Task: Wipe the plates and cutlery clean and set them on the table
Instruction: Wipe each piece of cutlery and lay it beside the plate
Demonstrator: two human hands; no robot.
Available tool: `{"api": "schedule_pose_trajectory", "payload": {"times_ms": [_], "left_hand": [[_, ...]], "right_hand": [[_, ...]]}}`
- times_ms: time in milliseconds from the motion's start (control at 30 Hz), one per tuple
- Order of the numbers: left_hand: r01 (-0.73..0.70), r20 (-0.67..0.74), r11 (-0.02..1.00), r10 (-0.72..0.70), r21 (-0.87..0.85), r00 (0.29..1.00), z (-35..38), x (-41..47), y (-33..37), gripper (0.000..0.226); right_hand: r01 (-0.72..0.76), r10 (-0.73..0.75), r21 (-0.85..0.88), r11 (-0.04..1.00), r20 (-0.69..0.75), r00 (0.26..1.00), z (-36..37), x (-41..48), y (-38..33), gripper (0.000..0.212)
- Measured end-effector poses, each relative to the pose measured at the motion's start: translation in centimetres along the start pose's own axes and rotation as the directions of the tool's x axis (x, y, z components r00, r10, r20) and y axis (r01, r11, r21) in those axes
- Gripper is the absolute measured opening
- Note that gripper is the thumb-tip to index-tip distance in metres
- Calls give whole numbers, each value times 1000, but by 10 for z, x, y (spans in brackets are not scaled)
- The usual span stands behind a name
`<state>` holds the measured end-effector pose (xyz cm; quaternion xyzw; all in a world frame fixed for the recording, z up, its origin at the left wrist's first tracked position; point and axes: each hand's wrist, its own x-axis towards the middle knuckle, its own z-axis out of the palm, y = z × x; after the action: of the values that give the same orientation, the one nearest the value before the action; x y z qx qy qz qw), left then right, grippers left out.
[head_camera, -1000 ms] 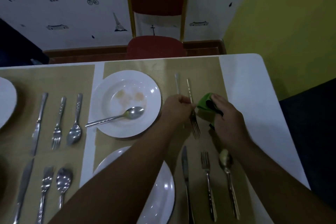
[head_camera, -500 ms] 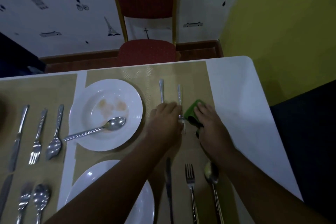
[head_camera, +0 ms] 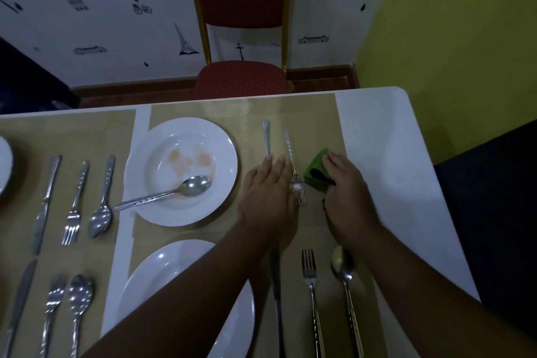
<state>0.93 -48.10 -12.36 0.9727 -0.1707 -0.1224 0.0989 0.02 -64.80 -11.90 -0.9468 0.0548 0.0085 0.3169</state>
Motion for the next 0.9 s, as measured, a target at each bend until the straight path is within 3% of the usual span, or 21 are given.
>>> {"api": "schedule_pose_trajectory", "payload": {"times_ms": [67,300,467,600,800,900], "left_hand": [[15,-17,1000,-16,-27,1000,-11,-10,-8,64],[138,-156,983,-156,-120,975,-45,-61,-59,53],[329,-281,936,-352,-129,893,-57,-92,-136,35],[477,-236,876,-478,-67,846,-60,-99,-185,29],[367,-171,929,-354,48,919,-59,-91,-212,24],[282,-126,957,-289,-66,949,-65,-87,-224,18]], "right_hand": [[23,-23,6,1000,-35,999,-5,-2,-18,62],[185,-188,67,981,52,981,14,-11,-100,58],[192,-212,143,971,144,966,47,-17,-141,65],[178,-205,165,970,162,965,71,-24,-161,66],[147,-172,163,976,152,973,83,-26,-180,61],[98,-121,203,974,105,987,83,-25,-188,58]]}}
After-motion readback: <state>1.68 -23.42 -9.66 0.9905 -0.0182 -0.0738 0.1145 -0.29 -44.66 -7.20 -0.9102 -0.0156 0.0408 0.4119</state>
